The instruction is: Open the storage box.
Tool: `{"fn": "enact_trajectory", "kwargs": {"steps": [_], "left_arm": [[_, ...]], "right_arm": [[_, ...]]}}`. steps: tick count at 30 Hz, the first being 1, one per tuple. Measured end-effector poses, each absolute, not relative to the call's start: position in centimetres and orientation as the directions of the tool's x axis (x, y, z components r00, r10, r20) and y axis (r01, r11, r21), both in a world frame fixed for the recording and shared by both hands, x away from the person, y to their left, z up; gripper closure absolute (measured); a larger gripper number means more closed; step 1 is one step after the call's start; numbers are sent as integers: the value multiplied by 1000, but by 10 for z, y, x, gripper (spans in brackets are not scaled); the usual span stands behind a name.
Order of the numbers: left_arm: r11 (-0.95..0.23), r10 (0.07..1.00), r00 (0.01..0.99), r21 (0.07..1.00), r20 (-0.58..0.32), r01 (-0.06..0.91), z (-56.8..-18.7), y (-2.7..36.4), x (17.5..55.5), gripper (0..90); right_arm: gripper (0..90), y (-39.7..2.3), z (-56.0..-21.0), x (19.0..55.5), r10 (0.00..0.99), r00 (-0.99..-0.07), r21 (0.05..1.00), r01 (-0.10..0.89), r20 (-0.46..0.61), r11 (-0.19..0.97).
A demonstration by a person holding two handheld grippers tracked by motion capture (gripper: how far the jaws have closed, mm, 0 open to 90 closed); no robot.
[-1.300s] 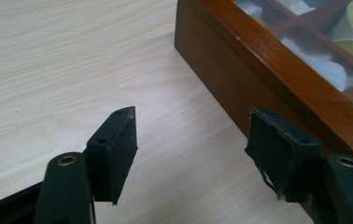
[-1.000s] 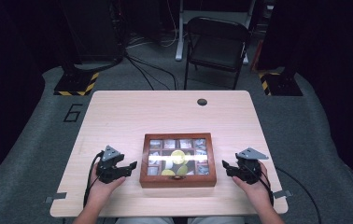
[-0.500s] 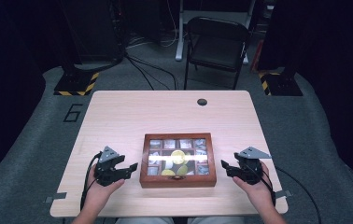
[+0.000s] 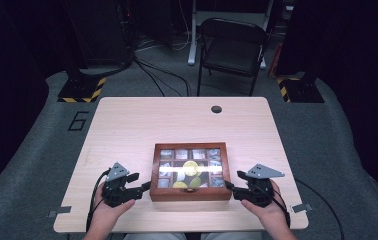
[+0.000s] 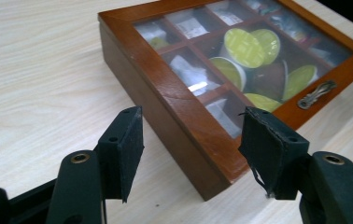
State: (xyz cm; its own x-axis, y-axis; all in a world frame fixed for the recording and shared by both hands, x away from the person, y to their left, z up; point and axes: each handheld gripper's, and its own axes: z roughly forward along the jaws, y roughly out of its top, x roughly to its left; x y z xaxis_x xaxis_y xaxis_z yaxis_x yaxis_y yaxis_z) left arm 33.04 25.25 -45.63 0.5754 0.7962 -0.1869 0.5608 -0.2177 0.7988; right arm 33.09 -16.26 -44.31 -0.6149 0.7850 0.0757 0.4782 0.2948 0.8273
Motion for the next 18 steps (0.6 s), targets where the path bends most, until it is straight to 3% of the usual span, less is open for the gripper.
{"fn": "enact_trajectory", "kwargs": {"steps": [10,18], "left_arm": [[-277,760,632,805,-151,525,-468,244,320,429],[-281,748,641,790,-175,544,-476,238,318,434]], "right_arm": [[420,-155,-462,321,747,-663,815,460,51,353],[407,-149,-473,321,739,-673,789,465,20,402]]}}
